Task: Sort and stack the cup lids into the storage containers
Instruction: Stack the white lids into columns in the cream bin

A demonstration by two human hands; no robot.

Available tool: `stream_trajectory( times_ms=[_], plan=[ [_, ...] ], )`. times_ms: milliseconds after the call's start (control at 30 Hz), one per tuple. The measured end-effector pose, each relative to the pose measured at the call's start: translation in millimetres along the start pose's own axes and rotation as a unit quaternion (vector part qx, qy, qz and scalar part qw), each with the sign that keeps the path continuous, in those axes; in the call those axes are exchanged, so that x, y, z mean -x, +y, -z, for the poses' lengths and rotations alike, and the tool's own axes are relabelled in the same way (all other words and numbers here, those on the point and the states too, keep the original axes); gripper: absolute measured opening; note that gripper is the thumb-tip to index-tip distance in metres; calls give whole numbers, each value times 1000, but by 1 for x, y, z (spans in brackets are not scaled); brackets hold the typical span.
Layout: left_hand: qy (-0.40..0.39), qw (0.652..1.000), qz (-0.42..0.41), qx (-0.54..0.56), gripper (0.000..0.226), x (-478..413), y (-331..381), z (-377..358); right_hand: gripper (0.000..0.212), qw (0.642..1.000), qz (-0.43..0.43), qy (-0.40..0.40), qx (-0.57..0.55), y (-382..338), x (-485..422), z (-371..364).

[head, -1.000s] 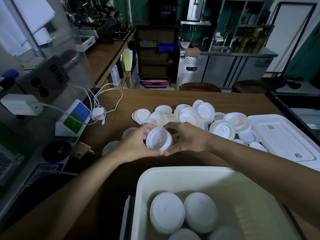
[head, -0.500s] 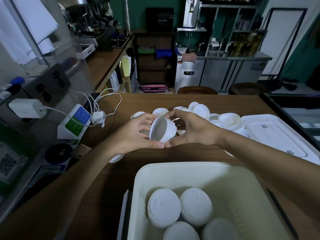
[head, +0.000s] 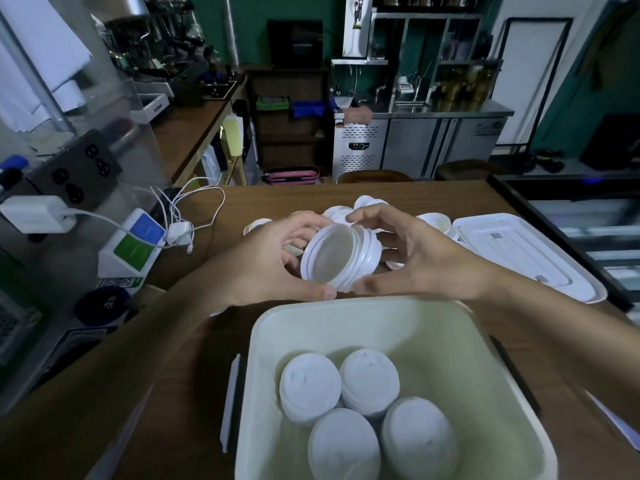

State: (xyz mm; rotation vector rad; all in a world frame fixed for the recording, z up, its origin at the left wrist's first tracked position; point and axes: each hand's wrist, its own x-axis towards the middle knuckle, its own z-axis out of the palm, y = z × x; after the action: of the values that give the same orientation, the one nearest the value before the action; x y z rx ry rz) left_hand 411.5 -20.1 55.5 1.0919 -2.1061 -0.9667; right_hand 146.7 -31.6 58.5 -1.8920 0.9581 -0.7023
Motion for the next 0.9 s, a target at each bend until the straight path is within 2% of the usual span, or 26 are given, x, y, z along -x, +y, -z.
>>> stream_trajectory(
  times_ms=[167, 300, 400, 533, 600, 733, 900],
  plan=[
    [-47, 995, -11, -91, 80, 15, 19, -4, 70, 999, 7, -19, 49, -11, 37, 3],
    [-106, 984, -8, -141, 78, 30, 35, -7, 70, 990, 4, -46, 133, -18, 63, 2],
    [-130, 971, 4, -200, 77, 38, 40, -18, 70, 963, -5, -87, 253, -19, 76, -4],
    [-167, 941, 33, -293, 76, 47, 43, -41, 79, 916, -61, -139, 372, -16, 83, -15],
    [-191, 927, 32, -322, 73, 51, 44, -48, 82, 903, -94, -158, 389, -13, 82, -25],
    [-220, 901, 10, -373, 66, 57, 47, -53, 81, 890, -108, -161, 414, 2, 75, -43],
    [-254, 910, 49, -324, 64, 63, 42, -52, 77, 892, -78, -154, 417, 17, 65, -62]
  ],
)
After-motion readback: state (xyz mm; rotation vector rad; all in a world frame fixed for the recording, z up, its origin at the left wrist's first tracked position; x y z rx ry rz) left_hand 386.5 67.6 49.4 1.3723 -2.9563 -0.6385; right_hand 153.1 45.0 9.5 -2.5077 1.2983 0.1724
